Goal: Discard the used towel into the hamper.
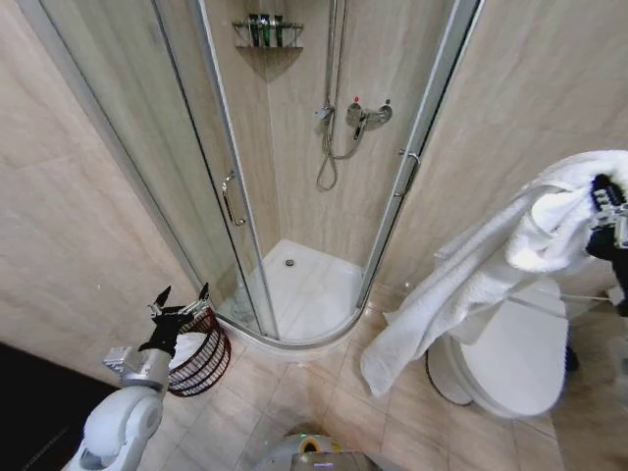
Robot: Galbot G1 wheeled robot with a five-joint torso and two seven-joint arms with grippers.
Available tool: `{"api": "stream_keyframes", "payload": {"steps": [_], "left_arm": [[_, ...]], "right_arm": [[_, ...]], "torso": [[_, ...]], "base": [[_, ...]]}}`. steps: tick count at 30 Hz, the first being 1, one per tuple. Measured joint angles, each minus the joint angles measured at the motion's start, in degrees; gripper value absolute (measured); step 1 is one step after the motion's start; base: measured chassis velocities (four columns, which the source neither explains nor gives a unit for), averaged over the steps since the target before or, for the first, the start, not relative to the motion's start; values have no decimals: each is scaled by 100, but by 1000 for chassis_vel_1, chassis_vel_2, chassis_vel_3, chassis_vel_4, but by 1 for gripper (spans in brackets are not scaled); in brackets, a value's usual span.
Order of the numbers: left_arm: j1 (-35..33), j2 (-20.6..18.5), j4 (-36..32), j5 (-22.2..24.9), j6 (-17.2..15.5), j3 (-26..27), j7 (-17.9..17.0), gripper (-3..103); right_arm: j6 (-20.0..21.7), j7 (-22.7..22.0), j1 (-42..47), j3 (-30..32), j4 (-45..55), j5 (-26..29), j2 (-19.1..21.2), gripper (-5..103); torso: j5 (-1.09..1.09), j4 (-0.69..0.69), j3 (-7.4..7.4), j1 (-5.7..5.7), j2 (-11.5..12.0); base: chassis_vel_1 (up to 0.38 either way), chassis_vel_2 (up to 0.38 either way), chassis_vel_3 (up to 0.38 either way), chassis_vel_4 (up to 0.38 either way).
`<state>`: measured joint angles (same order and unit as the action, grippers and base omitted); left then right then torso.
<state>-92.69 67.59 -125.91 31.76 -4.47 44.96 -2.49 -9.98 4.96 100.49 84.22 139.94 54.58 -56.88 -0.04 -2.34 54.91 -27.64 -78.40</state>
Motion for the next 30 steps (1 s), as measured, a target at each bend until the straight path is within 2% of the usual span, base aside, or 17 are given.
{"api": "stream_keyframes", "payload": {"steps": [1,2,4,7,8,12,14,16,20,30], "left_arm": [[0,0,0,0,0,0,0,100],[0,0,-1,0,0,0,0,100],[-1,0,0,0,0,0,1,100],[-1,0,-1,0,0,0,1,100],[-1,1,0,0,0,0,1,100],[-3,0,0,0,0,1,0,100],[-3,0,0,0,0,1,0,100],[-1,0,0,0,0,0,1,100],[1,0,0,0,0,0,1,100],[0,0,-1,0,0,0,1,100]], "right_arm": [[0,0,0,0,0,0,0,4],[-3,1,-2,-5,-2,10,1,4],[-17,9,5,-5,-1,22,1,4],[-24,9,14,0,-2,41,6,4],[-25,9,15,5,-1,48,9,4],[-28,8,28,21,17,76,13,4],[-28,12,33,26,24,77,10,4],[-28,15,40,35,36,77,6,4],[-28,37,42,38,40,60,5,4],[-28,45,38,55,37,51,16,4]], "torso": [[0,0,0,0,0],[9,-1,-4,4,4],[-3,-1,-6,6,9],[8,2,-11,12,13],[0,2,-11,13,14],[7,-2,-17,21,17],[3,-2,-17,20,20],[10,4,-17,19,27],[2,0,-15,10,35],[4,1,-23,20,38]], "base": [[224,-204,-204,204],[258,-174,-204,222],[255,-244,-240,233],[254,-265,-249,239],[261,-276,-236,217],[166,-150,-183,181],[115,-47,-125,95],[-2,-33,-59,6],[-42,6,27,-29],[-14,23,40,-11]]}}
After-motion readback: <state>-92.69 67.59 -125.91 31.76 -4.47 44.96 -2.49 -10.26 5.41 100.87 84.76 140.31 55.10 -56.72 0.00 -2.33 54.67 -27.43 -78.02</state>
